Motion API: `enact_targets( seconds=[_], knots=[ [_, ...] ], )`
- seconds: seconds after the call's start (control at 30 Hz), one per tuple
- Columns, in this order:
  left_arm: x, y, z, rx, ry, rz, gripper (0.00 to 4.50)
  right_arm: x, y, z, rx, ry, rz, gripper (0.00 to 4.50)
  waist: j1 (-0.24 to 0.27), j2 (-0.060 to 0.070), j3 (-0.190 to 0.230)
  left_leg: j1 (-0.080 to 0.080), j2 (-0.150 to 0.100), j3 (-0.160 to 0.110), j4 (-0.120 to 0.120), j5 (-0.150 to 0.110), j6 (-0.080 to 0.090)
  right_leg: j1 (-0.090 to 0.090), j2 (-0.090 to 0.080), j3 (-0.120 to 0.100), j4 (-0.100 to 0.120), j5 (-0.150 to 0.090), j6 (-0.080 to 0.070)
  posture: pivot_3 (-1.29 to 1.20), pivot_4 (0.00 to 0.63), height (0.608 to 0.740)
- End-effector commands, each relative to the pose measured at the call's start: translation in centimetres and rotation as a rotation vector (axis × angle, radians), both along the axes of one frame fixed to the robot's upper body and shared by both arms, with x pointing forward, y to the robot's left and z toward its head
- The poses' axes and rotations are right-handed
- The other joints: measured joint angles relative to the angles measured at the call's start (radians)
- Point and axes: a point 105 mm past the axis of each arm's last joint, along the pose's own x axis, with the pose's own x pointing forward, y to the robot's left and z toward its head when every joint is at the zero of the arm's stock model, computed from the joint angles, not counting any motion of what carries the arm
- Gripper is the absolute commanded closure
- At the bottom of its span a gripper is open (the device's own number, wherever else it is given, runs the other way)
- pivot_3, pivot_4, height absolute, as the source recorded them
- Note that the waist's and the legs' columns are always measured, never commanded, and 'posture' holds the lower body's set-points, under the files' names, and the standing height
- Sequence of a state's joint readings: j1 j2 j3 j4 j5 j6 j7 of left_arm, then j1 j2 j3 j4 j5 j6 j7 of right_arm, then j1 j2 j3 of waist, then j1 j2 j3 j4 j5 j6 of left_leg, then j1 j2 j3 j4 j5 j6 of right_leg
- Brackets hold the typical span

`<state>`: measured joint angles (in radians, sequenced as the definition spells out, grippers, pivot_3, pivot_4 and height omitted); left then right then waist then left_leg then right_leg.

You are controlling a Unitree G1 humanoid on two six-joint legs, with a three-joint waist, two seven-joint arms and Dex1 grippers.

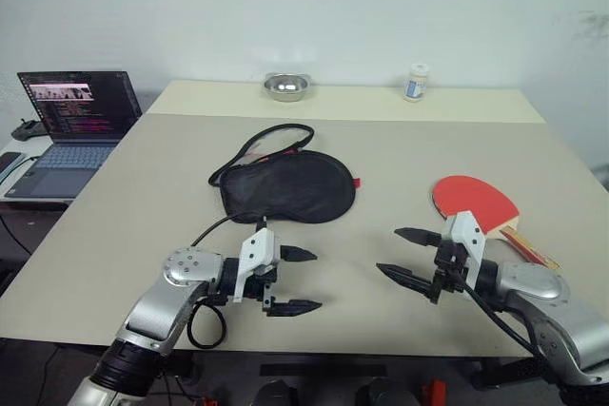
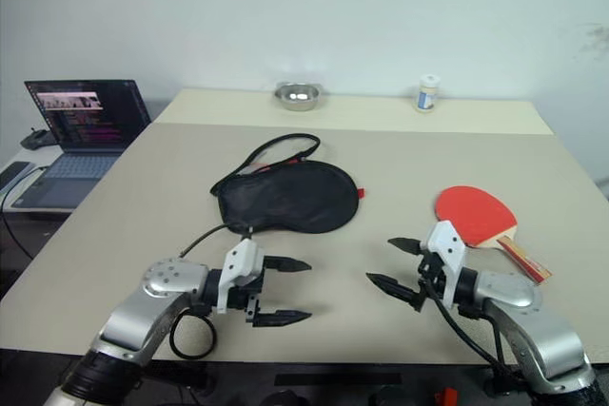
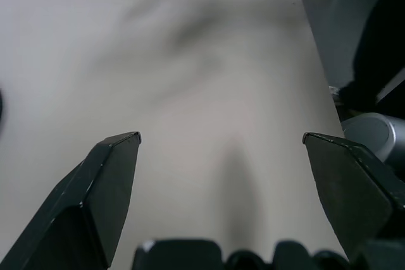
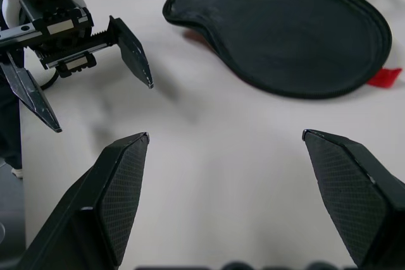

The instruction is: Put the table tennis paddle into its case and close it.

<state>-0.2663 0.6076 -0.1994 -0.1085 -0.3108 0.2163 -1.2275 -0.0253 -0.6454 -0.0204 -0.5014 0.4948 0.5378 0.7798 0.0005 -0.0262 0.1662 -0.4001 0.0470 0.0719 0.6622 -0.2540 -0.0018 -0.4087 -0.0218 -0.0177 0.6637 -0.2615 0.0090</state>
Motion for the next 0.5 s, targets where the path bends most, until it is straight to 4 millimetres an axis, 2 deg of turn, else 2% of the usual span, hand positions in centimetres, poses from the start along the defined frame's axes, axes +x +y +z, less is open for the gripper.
enact_targets(
  seconds=[0.03, 0.13, 0.23, 0.37, 0.5],
  knots=[
    [0.8, -1.1, 1.2, -0.019, -0.056, -0.020, 0.00, -0.5, -0.6, 1.3, -0.019, -0.047, -0.010, 0.24, 0.000, 0.000, 0.000, 0.000, 0.000, 0.000, 0.000, 0.000, 0.000, 0.000, 0.000, 0.000, 0.000, 0.000, 0.000, 0.00, 0.150, 0.740],
    [1.6, -1.6, 1.8, -0.034, -0.092, -0.015, 0.00, -0.5, -1.1, 1.4, -0.029, -0.052, -0.033, 0.24, 0.000, -0.001, 0.000, 0.001, -0.001, 0.000, 0.001, 0.000, 0.000, 0.000, 0.001, 0.000, 0.000, 0.001, 0.001, 0.00, 0.150, 0.740],
    [2.5, -1.6, 3.7, -0.060, -0.150, 0.013, 0.00, -0.6, -1.1, 2.2, -0.028, -0.066, -0.036, 0.24, -0.002, -0.001, 0.000, 0.001, 0.000, 0.000, 0.001, 0.000, 0.000, 0.000, 0.001, 0.000, 0.001, 0.001, 0.001, 0.00, 0.150, 0.740],
    [4.4, 0.3, 5.9, -0.009, -0.259, 0.079, 0.00, -0.9, -0.5, 3.1, 0.010, -0.051, -0.012, 0.24, -0.003, -0.001, 0.000, 0.001, 0.001, 0.000, 0.000, 0.000, 0.000, 0.000, 0.002, 0.000, 0.001, 0.001, 0.001, 0.00, 0.150, 0.740],
    [6.0, 3.2, 6.0, 0.107, -0.233, 0.187, 0.00, -0.9, 0.0, 3.6, 0.004, -0.044, 0.049, 0.24, -0.003, -0.001, 0.000, 0.001, 0.001, 0.000, 0.000, 0.000, 0.000, 0.000, 0.002, 0.000, 0.001, 0.001, 0.001, 0.00, 0.150, 0.740]
  ],
)
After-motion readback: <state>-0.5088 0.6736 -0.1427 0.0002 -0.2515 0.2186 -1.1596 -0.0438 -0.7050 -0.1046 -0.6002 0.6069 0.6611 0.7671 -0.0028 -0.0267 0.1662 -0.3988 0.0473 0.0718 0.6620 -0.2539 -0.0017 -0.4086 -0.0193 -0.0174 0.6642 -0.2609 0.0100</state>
